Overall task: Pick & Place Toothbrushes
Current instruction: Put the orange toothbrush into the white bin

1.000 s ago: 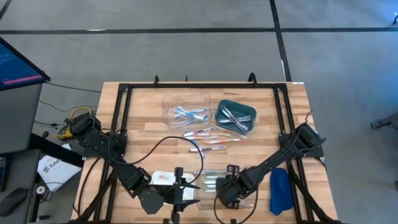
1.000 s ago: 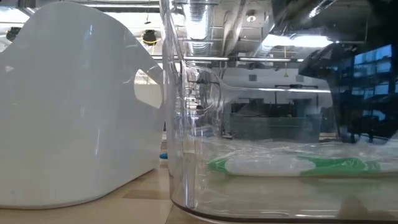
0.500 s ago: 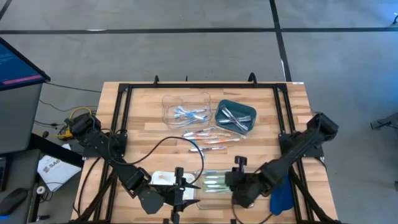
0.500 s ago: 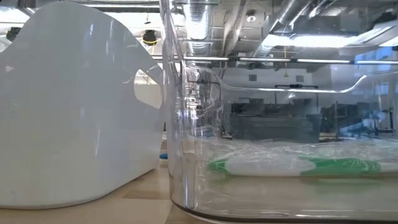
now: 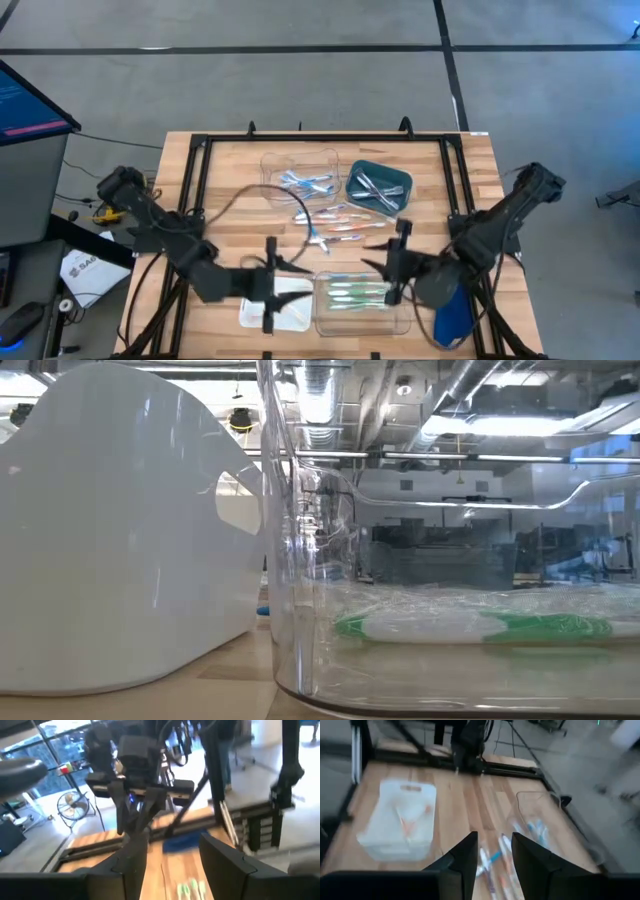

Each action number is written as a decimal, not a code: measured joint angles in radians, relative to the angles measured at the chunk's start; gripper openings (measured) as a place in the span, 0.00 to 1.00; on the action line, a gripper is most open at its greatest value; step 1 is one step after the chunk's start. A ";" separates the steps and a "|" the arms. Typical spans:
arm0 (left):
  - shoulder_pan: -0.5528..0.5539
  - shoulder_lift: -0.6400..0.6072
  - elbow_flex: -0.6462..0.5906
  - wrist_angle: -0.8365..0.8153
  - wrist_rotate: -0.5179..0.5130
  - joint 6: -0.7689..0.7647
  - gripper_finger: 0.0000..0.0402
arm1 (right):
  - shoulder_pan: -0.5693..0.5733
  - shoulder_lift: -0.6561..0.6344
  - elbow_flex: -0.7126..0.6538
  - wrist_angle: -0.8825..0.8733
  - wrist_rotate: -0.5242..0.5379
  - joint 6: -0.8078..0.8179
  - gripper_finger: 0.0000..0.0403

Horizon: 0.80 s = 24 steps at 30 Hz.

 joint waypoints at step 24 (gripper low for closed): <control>0.401 -0.114 -0.390 0.263 0.427 0.080 0.42 | -0.202 -0.096 -0.328 0.420 -0.108 -0.340 0.28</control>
